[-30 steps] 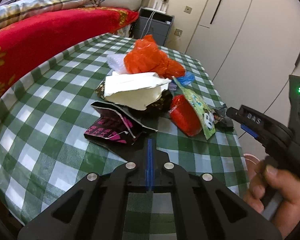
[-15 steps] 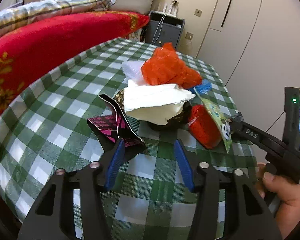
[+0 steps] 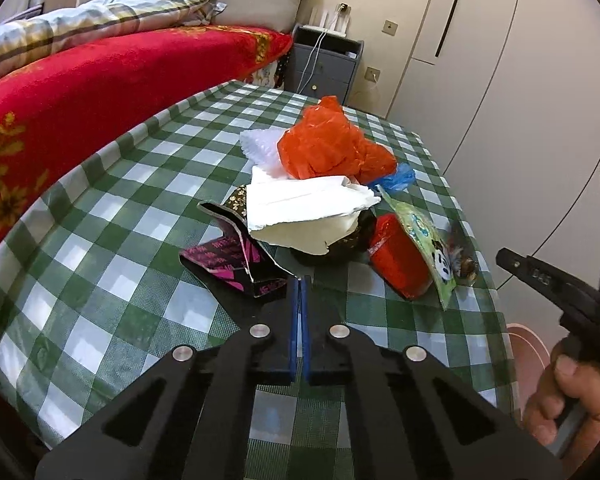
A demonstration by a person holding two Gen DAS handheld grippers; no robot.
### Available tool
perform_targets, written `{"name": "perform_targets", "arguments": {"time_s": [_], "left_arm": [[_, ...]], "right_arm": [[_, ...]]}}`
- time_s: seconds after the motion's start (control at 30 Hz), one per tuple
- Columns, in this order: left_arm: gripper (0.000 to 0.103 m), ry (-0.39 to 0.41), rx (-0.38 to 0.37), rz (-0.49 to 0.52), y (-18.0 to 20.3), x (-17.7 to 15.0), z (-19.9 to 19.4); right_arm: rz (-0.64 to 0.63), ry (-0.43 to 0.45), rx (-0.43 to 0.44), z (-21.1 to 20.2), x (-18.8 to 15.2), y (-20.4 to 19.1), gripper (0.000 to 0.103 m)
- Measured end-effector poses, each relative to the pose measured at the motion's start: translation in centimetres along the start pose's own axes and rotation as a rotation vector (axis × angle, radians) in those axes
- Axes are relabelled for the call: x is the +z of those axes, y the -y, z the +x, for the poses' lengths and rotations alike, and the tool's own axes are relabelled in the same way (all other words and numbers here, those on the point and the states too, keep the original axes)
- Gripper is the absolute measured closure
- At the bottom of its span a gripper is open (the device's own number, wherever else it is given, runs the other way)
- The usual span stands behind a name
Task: Collect trash
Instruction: 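Reach the right tool to the black plastic bag and grasp it, then lift the black plastic bag off the table with the right tool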
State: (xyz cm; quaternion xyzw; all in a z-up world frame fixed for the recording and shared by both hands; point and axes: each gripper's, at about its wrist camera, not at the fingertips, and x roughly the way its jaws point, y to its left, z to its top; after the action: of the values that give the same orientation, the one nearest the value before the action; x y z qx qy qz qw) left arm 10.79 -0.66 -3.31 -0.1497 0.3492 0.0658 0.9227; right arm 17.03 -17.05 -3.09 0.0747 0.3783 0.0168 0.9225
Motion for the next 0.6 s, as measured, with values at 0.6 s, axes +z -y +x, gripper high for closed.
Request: {"name": "perform_targets", "arguments": {"time_s": [0.6], "left_arm": [[0.102, -0.009, -0.039, -0.019, -0.3, -0.6, -1.1]], "right_arm": [[0.062, -0.052, 0.124, 0.2, -2.6, 1.3, 0.103]]}}
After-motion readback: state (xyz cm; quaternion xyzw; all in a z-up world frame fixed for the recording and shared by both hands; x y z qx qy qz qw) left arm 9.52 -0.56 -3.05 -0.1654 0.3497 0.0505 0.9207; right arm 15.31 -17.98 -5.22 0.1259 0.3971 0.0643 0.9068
